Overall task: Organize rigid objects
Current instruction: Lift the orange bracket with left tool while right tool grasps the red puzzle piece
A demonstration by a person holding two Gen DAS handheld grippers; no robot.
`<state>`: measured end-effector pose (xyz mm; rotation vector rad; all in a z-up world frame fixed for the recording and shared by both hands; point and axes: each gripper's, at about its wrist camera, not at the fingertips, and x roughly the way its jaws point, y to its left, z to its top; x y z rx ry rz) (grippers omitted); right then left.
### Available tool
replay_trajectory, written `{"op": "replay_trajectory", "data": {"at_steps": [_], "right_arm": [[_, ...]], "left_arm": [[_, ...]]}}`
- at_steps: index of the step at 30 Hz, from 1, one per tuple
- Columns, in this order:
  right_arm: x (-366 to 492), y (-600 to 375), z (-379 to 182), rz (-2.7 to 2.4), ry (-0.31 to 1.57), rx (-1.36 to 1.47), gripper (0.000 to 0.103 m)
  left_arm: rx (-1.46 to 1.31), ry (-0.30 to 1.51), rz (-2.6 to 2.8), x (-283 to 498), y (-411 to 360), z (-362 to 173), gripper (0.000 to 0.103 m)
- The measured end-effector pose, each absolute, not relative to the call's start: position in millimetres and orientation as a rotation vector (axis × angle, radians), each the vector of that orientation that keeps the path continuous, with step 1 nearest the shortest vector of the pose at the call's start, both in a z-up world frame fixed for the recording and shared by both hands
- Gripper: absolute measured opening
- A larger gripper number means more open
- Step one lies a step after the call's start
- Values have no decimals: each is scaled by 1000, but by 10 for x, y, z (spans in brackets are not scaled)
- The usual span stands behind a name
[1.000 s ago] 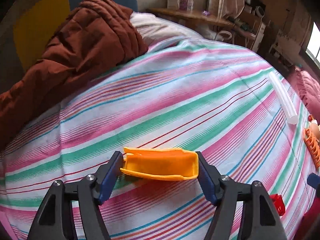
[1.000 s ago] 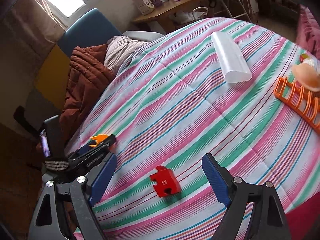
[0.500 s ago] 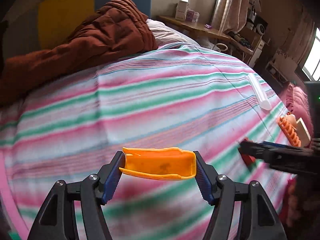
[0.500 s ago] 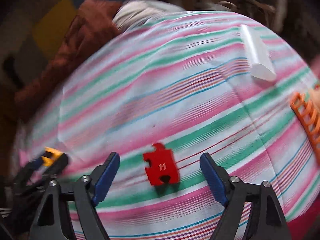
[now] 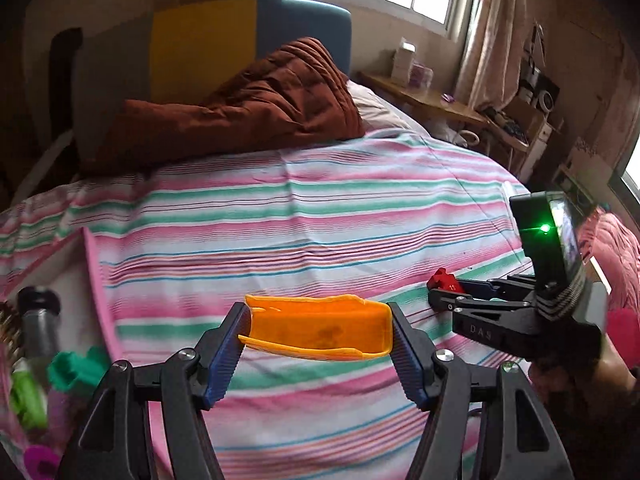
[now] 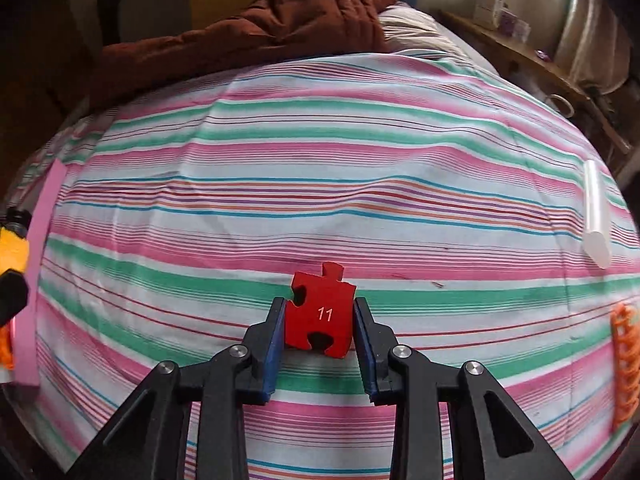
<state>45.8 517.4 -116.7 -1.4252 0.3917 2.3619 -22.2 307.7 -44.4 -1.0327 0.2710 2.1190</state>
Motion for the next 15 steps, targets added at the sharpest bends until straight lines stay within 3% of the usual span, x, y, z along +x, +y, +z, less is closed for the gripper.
{"op": "replay_trajectory", "data": {"at_steps": [15], "right_arm": [[446,5106,-1225,2388,345,-1415,33]], "left_arm": [[-967,259,2218,10,2445,-155,68]]}}
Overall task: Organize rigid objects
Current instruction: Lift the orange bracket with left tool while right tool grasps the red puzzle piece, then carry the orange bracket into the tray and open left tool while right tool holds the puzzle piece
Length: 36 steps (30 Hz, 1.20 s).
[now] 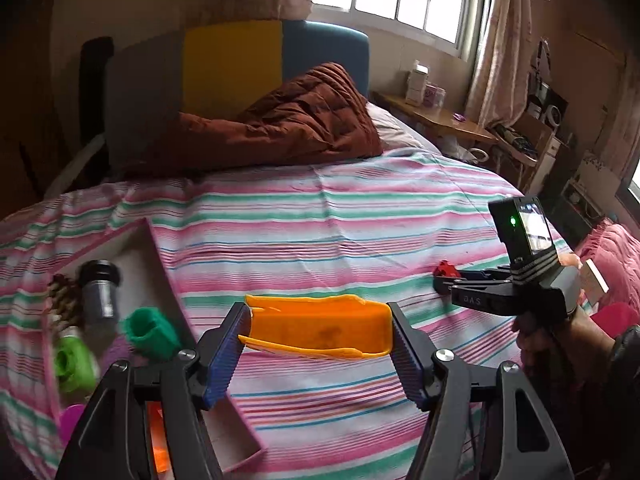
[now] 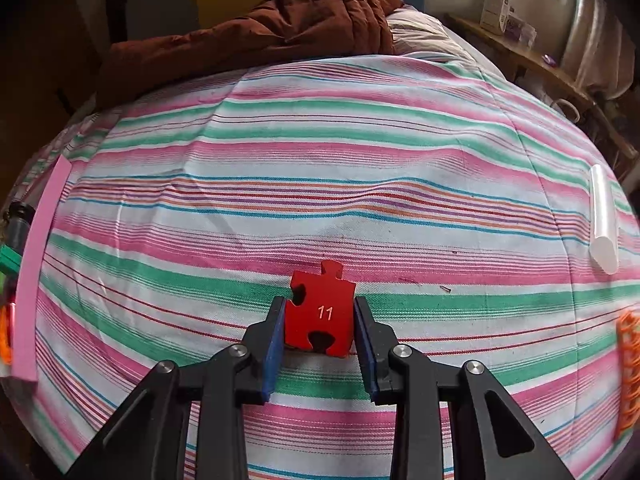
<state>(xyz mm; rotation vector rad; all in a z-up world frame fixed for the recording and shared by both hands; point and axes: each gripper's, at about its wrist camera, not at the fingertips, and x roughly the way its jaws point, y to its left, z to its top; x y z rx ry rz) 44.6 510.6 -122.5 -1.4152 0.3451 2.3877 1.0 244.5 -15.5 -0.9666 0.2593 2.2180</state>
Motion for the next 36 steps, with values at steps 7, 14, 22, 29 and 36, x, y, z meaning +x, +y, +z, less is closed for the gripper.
{"op": "replay_trajectory", "data": {"at_steps": [7,14,22,29,36], "right_arm": [[441,5025,-1233,2388,241,-1414,33],[436,5024,-1230,2390,240,-1411,33],[419,4977,-1247,2387,203,-1401,33],[416,4955,-1249,2389,176,-1397,33],[415,4959,-1248,2384,165,-1403,33]], "left_arm": [[-976,259,2342,-63,2059,-31,68],[-1014,229,2437,-159,1646,-40,68],[-1076,169,2494,-267,1206,-111,68],[-1160,12,2528,-384,584,-238,68],[-1219,-75,2512,-619,440,-368,68]]}}
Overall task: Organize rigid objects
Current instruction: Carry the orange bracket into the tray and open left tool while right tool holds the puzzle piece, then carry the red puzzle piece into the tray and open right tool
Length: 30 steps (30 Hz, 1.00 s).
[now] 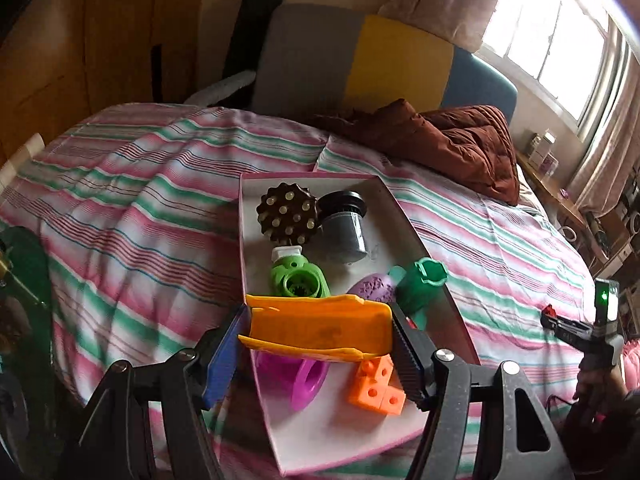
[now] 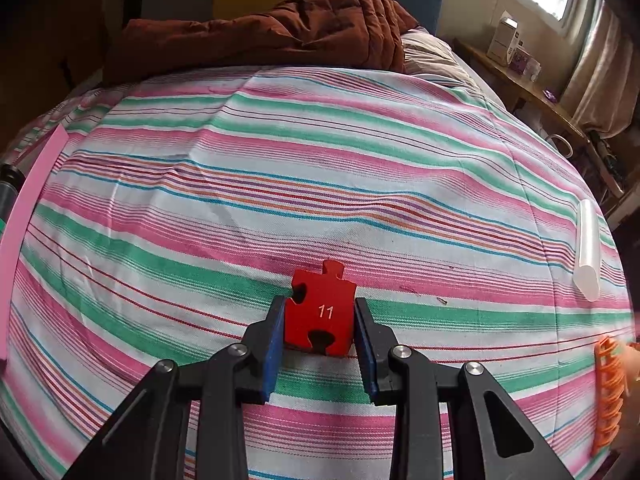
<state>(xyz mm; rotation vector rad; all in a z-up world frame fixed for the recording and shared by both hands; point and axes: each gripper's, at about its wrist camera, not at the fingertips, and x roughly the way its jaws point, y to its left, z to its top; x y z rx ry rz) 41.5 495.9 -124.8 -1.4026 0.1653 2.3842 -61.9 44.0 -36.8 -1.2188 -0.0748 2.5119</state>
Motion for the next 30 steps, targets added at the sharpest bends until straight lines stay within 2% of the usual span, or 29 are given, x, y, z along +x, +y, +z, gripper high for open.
{"op": "replay_trajectory", "data": {"at_steps": [12,13,16,30], "right_arm": [[411,4956,-1250,2383,166,-1403,33],[408,4954,-1251,2382,168,-1403,33],[395,4945,-1253,2381,159,-1404,33],[369,4886,-1249,2350,111,-1394,32]], "left_arm": [[-1302,-152,2411,-1240,885,-590,69],[-1307,-153,2417,-1240,869,-608,70],[-1286,-114,2446,-1185,825,-619,82],[-1167,-4,2582,-824,657,-270,83]]}}
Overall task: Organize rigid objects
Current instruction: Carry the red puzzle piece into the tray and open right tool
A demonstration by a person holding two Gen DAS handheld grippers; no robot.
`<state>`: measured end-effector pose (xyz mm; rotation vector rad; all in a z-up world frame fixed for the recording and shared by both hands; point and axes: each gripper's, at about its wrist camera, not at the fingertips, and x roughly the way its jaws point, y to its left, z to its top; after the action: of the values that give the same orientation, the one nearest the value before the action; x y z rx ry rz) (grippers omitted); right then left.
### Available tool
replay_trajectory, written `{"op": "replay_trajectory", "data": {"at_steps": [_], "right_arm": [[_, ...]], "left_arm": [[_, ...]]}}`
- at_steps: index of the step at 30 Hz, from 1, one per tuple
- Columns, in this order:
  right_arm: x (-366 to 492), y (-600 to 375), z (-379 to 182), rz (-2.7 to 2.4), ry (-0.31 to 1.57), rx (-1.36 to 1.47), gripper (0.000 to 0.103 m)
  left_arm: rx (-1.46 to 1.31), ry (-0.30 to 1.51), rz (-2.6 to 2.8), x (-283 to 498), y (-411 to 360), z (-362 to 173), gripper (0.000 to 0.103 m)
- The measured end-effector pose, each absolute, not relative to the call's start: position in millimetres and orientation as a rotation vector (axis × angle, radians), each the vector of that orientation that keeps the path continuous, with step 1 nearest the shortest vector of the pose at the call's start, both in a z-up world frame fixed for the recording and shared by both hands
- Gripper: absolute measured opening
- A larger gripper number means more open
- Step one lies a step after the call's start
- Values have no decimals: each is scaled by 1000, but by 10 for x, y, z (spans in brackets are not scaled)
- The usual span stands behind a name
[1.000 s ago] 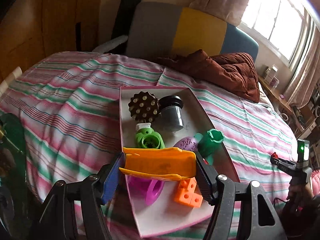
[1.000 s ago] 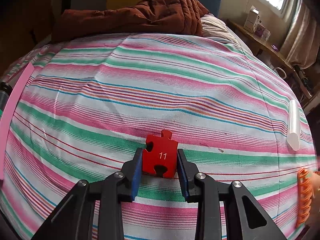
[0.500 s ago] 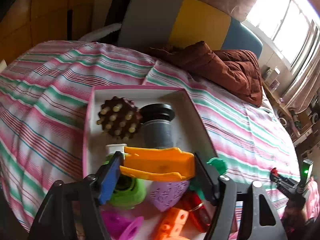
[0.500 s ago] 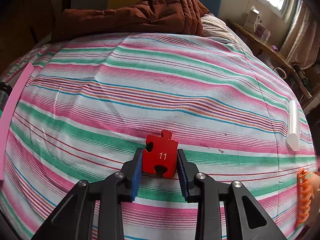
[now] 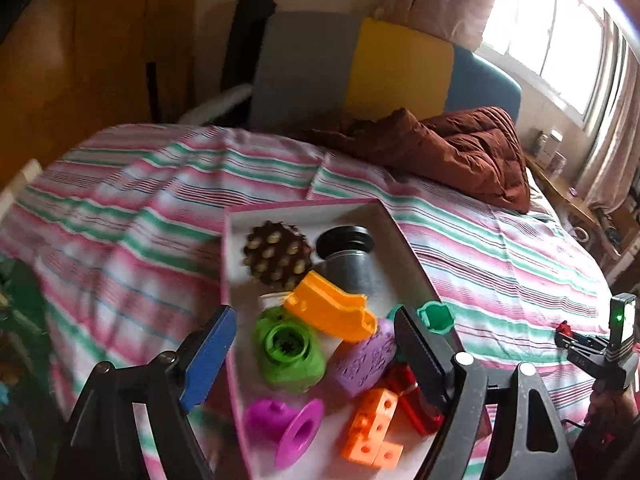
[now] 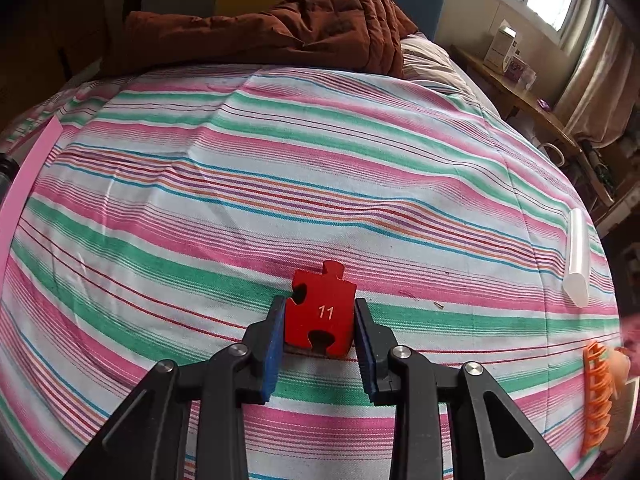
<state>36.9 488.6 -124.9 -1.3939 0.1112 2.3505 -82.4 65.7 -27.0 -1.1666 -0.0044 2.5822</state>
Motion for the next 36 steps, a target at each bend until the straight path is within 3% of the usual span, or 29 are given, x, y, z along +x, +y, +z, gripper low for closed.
{"op": "replay_trajectory", "data": {"at_steps": [10,23,36], "right_arm": [[303,4555,-1166,2428,175,-1478,32],[76,2730,-541,2921,43,-1389,32],[-473,1728,-767,2963,8,-1435,33]], "left_arm": [[-1166,8,2756,-485,276,-109,83],[-1193,-7,2848,-381,18,-88,83],[-1225,-65,2891,-240,-193,-136,79]]}}
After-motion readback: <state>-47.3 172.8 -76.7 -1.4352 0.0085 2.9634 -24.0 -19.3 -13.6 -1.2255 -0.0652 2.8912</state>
